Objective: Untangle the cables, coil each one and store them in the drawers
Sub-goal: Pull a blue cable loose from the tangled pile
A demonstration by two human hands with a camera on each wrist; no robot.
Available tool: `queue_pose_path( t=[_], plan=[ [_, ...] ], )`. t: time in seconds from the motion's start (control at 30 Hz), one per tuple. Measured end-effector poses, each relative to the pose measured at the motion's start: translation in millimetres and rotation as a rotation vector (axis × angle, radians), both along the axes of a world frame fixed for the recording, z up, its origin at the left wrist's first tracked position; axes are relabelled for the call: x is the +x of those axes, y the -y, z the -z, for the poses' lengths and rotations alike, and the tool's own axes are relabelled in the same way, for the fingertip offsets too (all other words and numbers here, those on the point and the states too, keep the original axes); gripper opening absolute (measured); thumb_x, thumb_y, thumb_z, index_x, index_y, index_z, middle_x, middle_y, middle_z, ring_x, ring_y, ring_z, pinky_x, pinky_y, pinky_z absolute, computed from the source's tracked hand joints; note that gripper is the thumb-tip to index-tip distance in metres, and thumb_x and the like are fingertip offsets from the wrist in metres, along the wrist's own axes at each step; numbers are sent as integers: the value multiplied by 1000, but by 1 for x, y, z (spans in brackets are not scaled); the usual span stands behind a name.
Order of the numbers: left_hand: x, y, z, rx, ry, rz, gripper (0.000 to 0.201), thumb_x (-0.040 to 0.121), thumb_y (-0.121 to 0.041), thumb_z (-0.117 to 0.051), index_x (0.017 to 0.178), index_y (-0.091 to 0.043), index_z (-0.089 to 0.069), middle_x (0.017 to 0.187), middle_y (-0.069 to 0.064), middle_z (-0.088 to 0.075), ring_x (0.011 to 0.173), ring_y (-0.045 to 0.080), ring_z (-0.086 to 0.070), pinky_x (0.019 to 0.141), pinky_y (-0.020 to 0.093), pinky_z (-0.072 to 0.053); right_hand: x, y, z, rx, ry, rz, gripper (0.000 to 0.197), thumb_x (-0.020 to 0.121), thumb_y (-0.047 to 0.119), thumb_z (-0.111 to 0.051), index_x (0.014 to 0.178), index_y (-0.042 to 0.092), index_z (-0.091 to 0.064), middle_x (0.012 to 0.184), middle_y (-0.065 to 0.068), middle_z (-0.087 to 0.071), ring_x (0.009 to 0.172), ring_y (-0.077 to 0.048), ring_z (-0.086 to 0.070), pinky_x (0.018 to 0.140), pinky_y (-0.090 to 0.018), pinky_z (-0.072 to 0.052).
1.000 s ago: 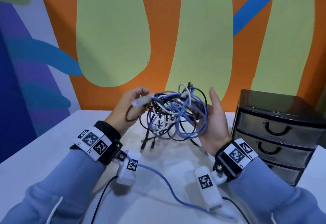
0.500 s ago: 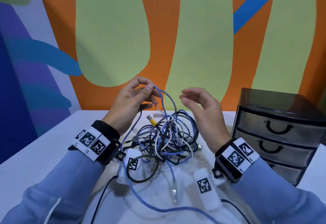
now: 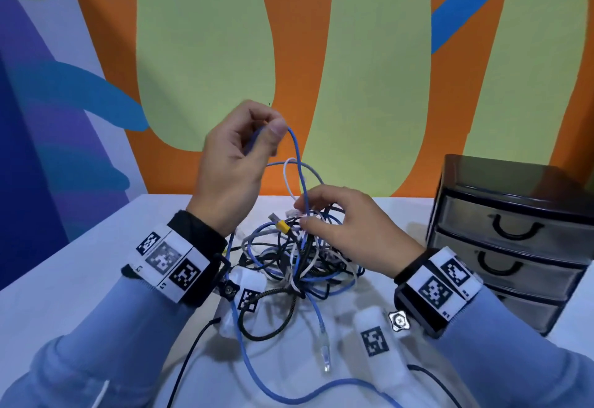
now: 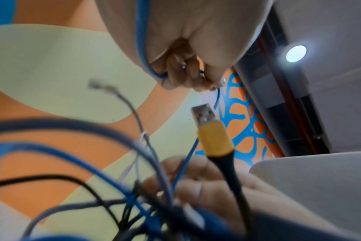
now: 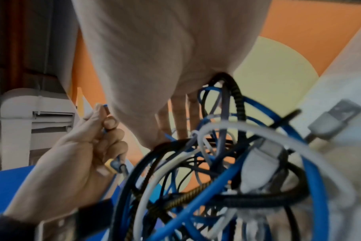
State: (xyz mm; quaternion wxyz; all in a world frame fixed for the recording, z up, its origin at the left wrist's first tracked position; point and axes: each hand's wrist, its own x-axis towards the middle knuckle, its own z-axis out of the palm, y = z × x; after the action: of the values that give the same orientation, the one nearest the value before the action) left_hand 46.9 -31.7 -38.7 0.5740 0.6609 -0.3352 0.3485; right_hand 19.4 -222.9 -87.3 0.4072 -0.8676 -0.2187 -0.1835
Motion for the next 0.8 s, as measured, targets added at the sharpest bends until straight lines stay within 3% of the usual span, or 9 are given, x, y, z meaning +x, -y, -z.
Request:
queue_pose_path(
  t=[0.1, 0.2, 0.27, 0.37, 0.43, 0.53, 0.6, 0.7, 0.8],
  plan=[
    [3, -12, -10, -163, 89, -98, 11, 108, -26, -61, 98, -22, -62, 74, -3, -53, 60, 14, -43, 56, 30, -34, -3, 2, -4, -177, -65, 131, 18, 87, 45, -66, 105, 43, -71, 105, 31, -63, 111, -2, -53, 119, -53, -26],
    [10, -26, -13, -292, 123, -179, 11, 107, -30, -61, 97, -29, -61, 75, -3, -52, 61, 19, -42, 59, 35, -35, -3, 2, -4, -208, -14, 234, 7, 91, 40, -67, 97, 41, -69, 103, 26, -61, 112, -4, -50, 122, -56, -9],
    [14, -31, -12, -323, 125, -229, 11, 107, -31, -61, 96, -32, -60, 77, 0, -52, 64, 23, -43, 61, 41, -37, -3, 2, -5, -229, 5, 284, 11, 89, 35, -66, 97, 42, -66, 101, 28, -57, 113, -6, -49, 120, -55, -9],
    [21, -42, -10, -374, 93, -280, 13, 106, -35, -61, 93, -35, -59, 79, 0, -53, 67, 25, -43, 62, 44, -37, -4, 6, -8, -357, -60, 305, 34, 88, 19, -62, 108, 46, -65, 109, 20, -49, 115, -8, -45, 113, -51, -18],
    [28, -54, -9, -413, 18, -330, 12, 103, -35, -61, 92, -34, -59, 75, -3, -54, 62, 18, -44, 59, 39, -37, -4, 10, -6, -433, -146, 291, 52, 87, 8, -57, 118, 49, -63, 113, 12, -44, 113, -13, -43, 100, -46, -23],
    [38, -70, -8, -445, -226, -314, 14, 102, -27, -64, 88, -26, -61, 71, -6, -51, 52, 10, -40, 49, 26, -33, -1, 15, -2, -428, -230, 270, 63, 87, 1, -49, 124, 51, -62, 102, 10, -39, 111, -19, -42, 81, -41, -23],
    [39, -76, -6, -366, -363, -367, 10, 96, -25, -68, 86, -23, -67, 74, -2, -52, 57, 14, -45, 55, 28, -36, 0, 15, -2, -388, -243, 269, 64, 88, 2, -46, 123, 51, -64, 97, 13, -38, 107, -17, -39, 82, -41, -26],
    [41, -80, -1, -86, -440, -483, 7, 88, -20, -69, 83, -23, -71, 71, -1, -56, 67, 21, -50, 66, 32, -39, 2, 13, -1, -329, -261, 257, 58, 92, 3, -43, 118, 50, -67, 102, 13, -42, 112, -18, -41, 96, -47, -32],
    [37, -71, 2, 224, -454, -505, 25, 84, -10, -68, 92, -33, -74, 84, -5, -68, 80, 16, -63, 70, 32, -48, 0, 7, -3, -203, -274, 239, 40, 93, 21, -40, 88, 49, -68, 99, 13, -45, 113, -19, -48, 106, -56, -35]
  ],
)
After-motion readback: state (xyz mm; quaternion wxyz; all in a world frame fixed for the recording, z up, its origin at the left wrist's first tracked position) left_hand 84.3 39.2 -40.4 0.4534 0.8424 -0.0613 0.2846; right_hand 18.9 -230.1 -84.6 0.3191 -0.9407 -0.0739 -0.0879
